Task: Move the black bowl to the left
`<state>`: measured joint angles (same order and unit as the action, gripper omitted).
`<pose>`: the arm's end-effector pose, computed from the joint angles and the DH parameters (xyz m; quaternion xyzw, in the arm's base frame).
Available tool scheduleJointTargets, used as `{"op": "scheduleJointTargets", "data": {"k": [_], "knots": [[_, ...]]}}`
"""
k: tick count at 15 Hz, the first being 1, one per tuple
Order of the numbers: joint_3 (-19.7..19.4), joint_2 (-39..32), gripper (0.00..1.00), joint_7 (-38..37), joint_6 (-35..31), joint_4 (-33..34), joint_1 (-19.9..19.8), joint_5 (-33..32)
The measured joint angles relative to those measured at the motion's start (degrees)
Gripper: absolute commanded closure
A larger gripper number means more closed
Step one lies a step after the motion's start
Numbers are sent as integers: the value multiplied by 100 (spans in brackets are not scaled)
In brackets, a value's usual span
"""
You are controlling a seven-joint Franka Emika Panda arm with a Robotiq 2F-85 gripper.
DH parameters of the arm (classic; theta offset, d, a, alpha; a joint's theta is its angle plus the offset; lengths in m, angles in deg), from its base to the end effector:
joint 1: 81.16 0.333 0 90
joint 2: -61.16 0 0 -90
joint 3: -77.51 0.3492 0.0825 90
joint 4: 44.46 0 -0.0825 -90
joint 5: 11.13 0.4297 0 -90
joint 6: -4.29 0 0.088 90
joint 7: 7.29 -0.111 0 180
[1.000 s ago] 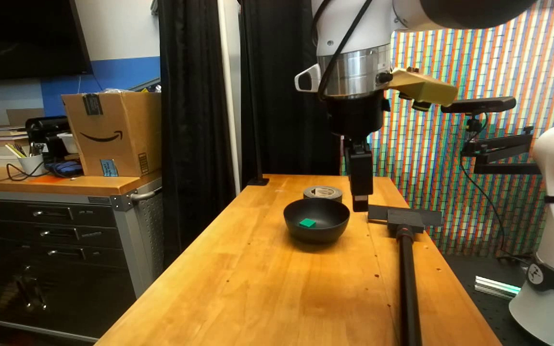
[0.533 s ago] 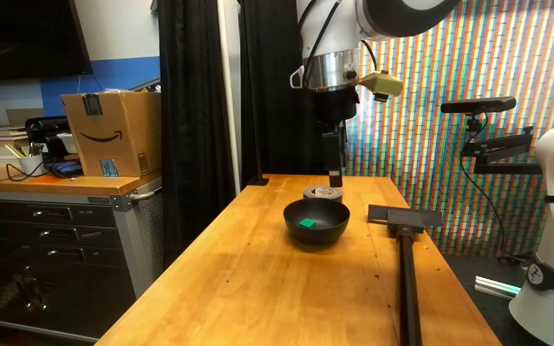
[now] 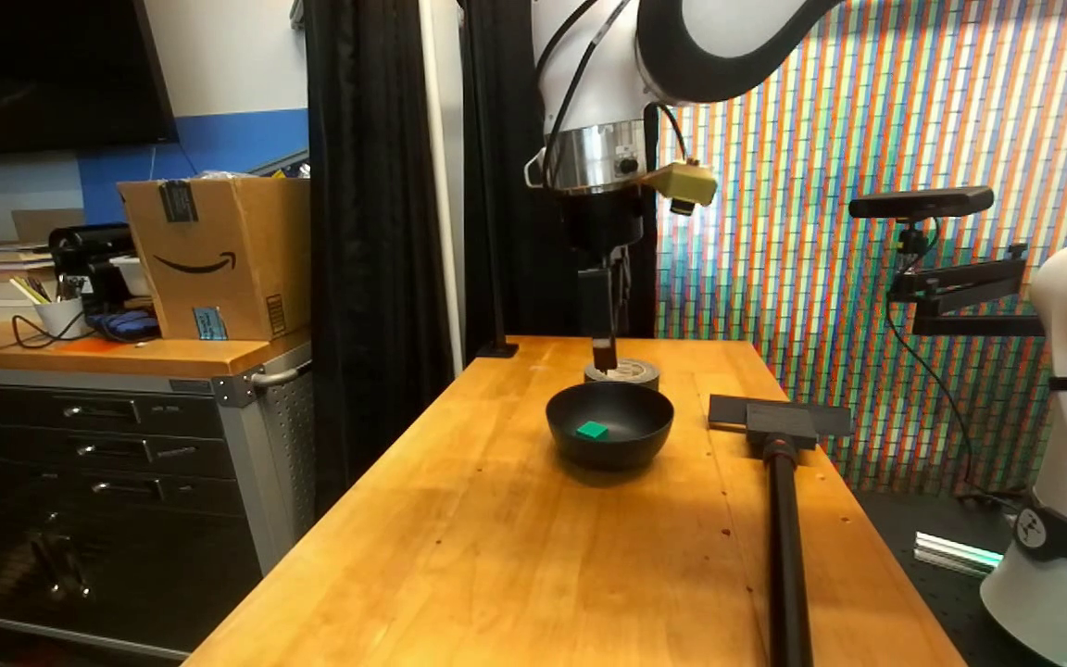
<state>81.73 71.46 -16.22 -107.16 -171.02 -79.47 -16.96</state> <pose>0.5171 0.0473 0.4574 0.9977 -0.0066 -0.0351 0.0581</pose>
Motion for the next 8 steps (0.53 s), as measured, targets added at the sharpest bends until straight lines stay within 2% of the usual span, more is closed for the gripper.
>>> {"op": "scheduleJointTargets", "data": {"k": [8], "knots": [[-277, -698, 0, 347, -81, 213, -49, 275]]}}
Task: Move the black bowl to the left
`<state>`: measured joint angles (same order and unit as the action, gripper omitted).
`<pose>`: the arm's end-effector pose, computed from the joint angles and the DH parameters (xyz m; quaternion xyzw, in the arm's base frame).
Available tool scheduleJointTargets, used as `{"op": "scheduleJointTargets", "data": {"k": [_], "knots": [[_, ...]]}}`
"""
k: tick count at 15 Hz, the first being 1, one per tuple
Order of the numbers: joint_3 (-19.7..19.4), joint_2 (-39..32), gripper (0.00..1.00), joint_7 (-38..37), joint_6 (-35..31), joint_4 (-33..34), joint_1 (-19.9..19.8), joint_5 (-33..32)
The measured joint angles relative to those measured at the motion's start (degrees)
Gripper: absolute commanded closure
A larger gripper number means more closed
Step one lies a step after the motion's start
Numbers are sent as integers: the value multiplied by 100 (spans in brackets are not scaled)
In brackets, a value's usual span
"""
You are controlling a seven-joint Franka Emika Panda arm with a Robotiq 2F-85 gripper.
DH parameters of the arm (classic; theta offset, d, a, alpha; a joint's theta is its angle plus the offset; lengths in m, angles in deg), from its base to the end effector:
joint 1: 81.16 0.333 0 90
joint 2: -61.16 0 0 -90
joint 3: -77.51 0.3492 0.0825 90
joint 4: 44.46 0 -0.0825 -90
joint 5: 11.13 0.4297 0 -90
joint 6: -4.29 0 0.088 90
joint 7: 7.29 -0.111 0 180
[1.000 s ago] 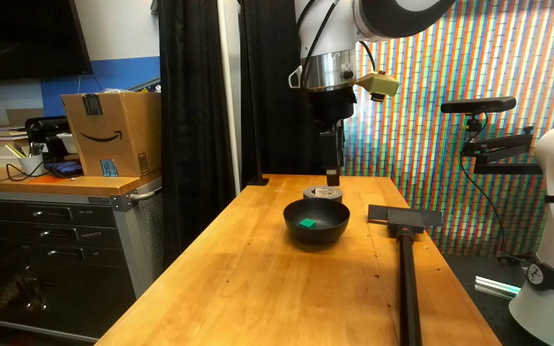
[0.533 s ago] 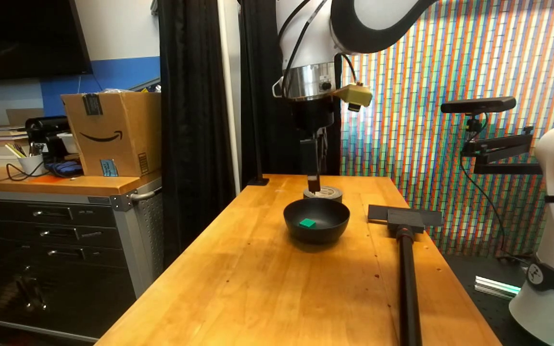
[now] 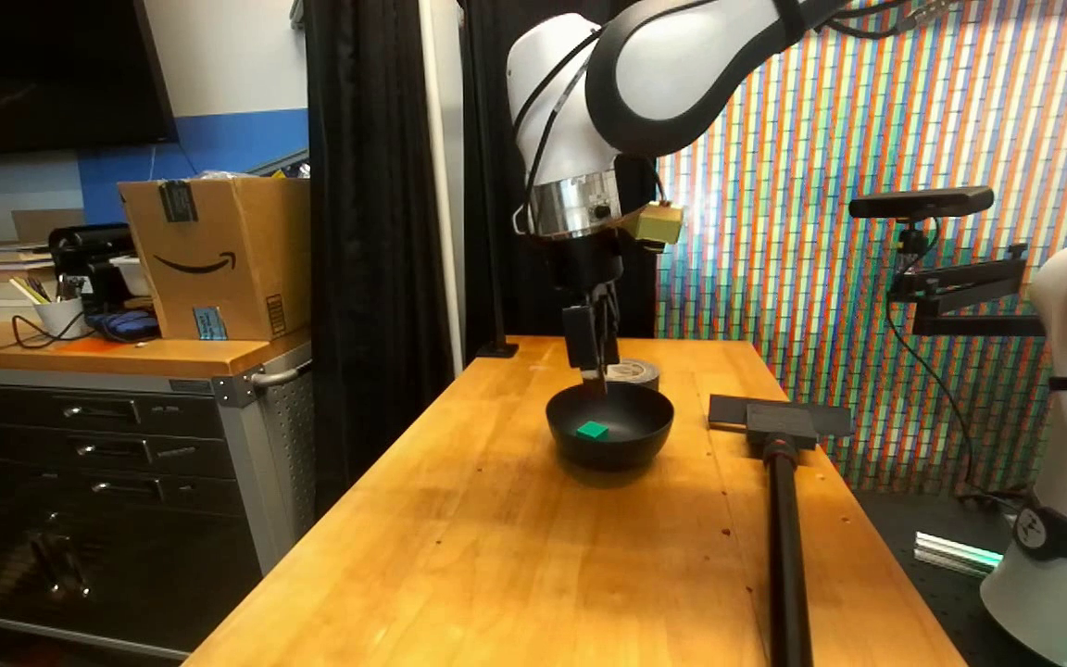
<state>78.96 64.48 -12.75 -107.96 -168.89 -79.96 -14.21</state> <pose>0.5422 0.0215 0.4119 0.9966 -0.0125 -0.0753 0.0301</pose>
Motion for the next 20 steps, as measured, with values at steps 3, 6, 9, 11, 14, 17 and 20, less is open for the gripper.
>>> {"op": "scheduleJointTargets", "data": {"k": [3, 6, 9, 11, 14, 17, 20], "knots": [[-56, -112, 0, 59, 0, -5, -52, 92], [-92, -178, 0, 99, 1, -45, -88, 248], [-93, -240, 0, 100, 23, -90, -92, 372], [-91, -299, 0, 100, 44, -101, -89, 405], [-89, -403, 0, 100, 53, -99, -87, 480], [-93, -499, 0, 100, 53, -91, -98, 614], [-118, -577, 0, 146, 53, -92, -145, 839]]}}
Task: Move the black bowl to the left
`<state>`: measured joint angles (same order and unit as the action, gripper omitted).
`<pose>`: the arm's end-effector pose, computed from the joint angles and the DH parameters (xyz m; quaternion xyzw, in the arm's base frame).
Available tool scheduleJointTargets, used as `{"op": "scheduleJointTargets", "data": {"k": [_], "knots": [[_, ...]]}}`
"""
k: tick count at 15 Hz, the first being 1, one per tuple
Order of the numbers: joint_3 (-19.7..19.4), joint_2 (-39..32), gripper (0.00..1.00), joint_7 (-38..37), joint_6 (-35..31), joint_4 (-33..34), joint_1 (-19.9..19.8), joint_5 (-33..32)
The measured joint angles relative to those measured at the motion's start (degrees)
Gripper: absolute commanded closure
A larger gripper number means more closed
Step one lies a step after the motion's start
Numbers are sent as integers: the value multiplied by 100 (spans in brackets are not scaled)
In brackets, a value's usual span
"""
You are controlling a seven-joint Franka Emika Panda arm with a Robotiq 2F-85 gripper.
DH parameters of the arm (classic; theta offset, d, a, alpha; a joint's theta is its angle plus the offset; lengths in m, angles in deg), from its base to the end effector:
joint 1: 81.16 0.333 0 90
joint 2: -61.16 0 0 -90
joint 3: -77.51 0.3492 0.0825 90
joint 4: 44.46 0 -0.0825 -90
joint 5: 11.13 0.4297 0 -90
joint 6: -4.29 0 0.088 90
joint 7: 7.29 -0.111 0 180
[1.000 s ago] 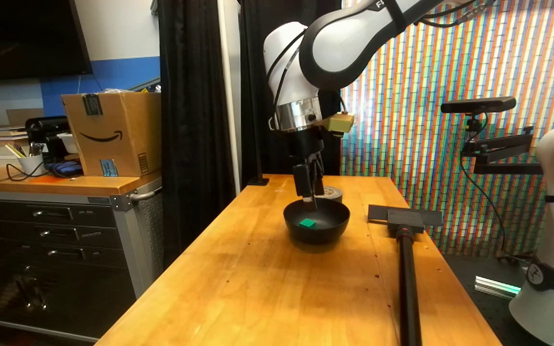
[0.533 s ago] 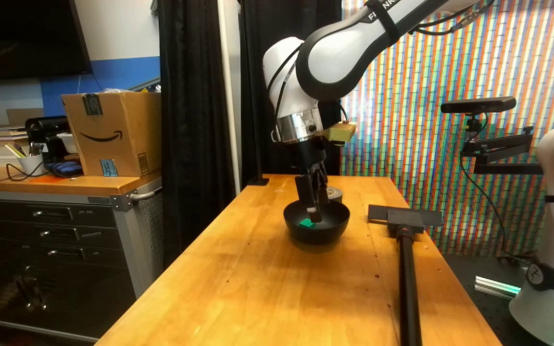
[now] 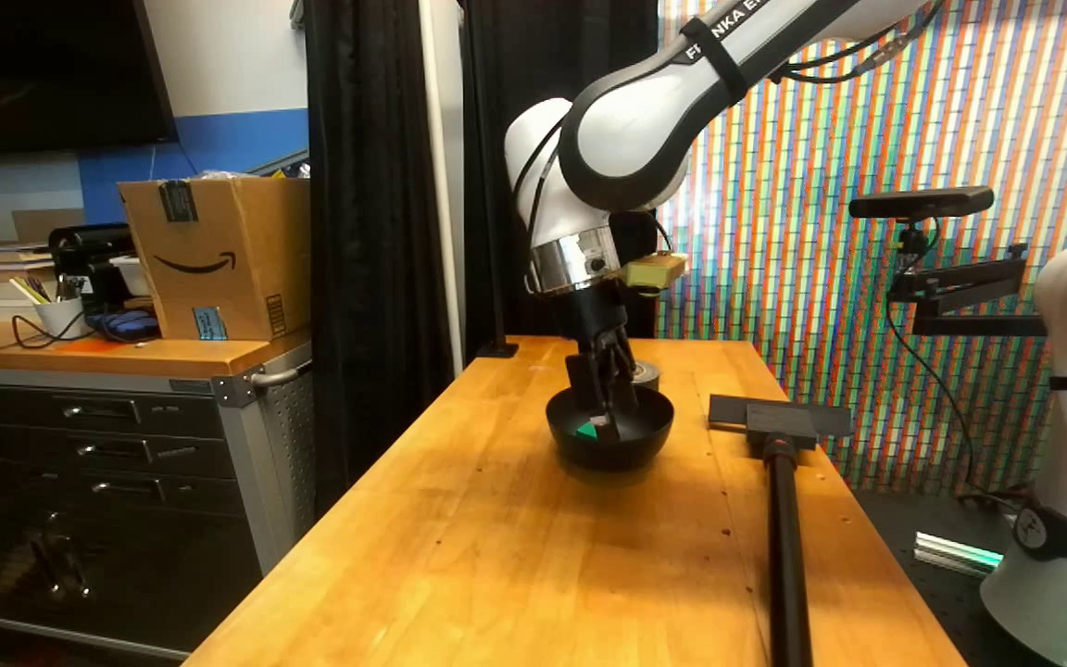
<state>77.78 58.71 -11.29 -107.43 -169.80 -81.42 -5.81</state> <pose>0.5415 0.0066 0.3495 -0.9877 0.0574 0.1410 0.0355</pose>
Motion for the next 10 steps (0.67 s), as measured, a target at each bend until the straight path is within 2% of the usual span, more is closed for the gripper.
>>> {"op": "scheduleJointTargets", "data": {"k": [5, 10], "knots": [[-148, -169, 0, 374, 0, -13, -200, 505], [-308, -324, 0, 695, 2, -41, -428, 719]]}}
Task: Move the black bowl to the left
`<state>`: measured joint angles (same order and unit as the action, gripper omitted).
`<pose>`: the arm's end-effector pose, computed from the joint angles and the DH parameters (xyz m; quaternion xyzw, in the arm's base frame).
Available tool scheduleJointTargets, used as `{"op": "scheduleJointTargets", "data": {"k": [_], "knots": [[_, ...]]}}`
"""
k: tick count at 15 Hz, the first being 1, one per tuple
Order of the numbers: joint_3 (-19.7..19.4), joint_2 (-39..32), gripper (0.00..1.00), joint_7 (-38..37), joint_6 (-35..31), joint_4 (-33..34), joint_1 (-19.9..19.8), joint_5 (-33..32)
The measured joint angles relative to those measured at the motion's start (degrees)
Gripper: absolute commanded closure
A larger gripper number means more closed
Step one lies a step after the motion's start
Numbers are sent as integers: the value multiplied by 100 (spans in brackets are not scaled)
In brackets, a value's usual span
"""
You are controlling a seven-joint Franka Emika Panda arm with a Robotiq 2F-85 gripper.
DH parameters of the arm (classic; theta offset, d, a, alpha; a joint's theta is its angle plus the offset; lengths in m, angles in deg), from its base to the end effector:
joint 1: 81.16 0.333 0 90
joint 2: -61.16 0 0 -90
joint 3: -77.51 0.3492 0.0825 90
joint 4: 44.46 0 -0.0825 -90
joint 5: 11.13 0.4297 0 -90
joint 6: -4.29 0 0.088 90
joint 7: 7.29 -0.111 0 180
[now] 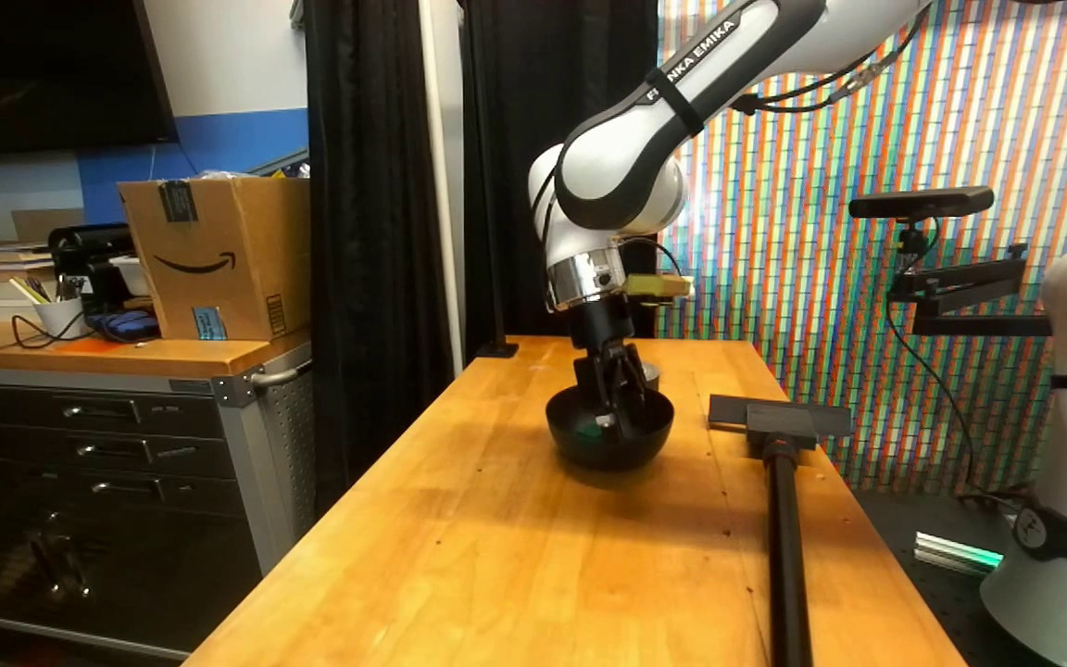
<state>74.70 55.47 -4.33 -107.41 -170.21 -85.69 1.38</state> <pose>0.5374 -0.0538 0.3168 -0.9767 0.0947 0.1614 0.1053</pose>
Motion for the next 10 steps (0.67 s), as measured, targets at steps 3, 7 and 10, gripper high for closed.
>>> {"op": "scheduleJointTargets", "data": {"k": [3, 7, 10], "knots": [[-46, -86, 0, 57, 1, -1, -78, 15], [-54, -152, 0, 57, 0, -2, -85, 15], [-51, -161, 0, 56, 0, -2, -79, 15]]}}
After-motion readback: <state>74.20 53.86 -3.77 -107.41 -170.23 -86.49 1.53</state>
